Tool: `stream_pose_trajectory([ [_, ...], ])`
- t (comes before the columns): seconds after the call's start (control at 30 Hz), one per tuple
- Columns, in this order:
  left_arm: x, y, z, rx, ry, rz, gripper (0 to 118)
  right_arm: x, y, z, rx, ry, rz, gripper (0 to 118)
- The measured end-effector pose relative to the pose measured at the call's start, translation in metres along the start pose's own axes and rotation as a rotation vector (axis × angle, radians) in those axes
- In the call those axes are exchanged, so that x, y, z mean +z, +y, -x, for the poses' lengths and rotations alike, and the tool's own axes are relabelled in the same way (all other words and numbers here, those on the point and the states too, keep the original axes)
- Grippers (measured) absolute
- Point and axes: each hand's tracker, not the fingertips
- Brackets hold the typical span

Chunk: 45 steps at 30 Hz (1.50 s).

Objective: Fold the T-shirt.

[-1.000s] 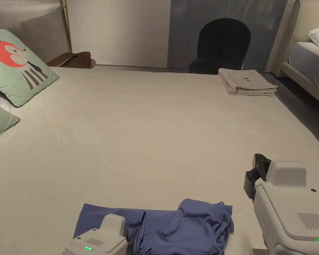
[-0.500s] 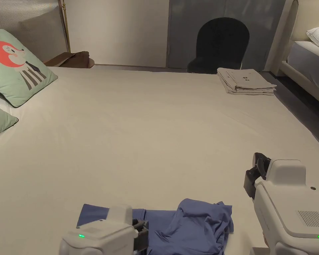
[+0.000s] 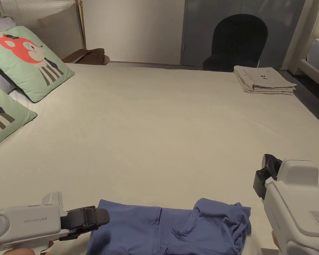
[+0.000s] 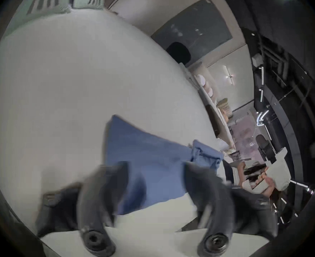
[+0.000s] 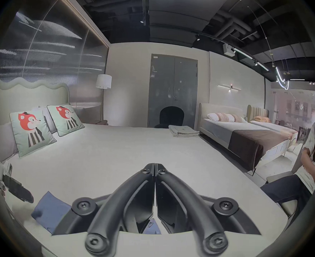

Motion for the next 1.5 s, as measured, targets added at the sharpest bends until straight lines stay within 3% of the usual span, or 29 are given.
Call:
stream_pose_trajectory([
  [0.13, -0.006, 0.001, 0.025, 0.078, -0.016, 0.008, 108, -0.003, -0.003, 0.004, 0.009, -0.001, 0.013, 0],
  [0.43, -0.044, 0.000, 0.048, 0.210, -0.138, 0.014, 101, -0.007, -0.004, 0.006, 0.023, 0.000, 0.029, 0],
  [0.53, -0.055, 0.001, 0.041, 0.224, -0.160, 0.030, 79, -0.007, -0.004, 0.004, 0.025, -0.008, 0.030, 0],
  [0.63, -0.062, -0.006, 0.022, 0.095, -0.046, 0.043, 61, -0.007, -0.004, 0.002, 0.018, -0.013, 0.030, 0],
  [0.73, -0.056, -0.002, 0.025, 0.066, -0.017, 0.050, 27, -0.006, -0.005, -0.001, 0.015, -0.016, 0.028, 0],
  [0.83, -0.055, 0.000, 0.028, 0.077, -0.016, 0.051, 15, -0.006, -0.005, -0.002, 0.012, -0.016, 0.031, 0],
  [1.1, -0.024, 0.004, 0.002, -0.011, -0.017, 0.040, 12, -0.004, 0.001, -0.003, 0.012, -0.011, 0.020, 0],
  [1.3, 0.015, 0.018, 0.018, -0.068, 0.125, 0.013, 12, -0.003, 0.003, -0.001, 0.007, -0.003, 0.010, 0],
  [1.5, 0.017, 0.017, -0.017, -0.127, 0.217, -0.002, 12, 0.001, 0.003, 0.002, 0.005, 0.014, 0.007, 0],
])
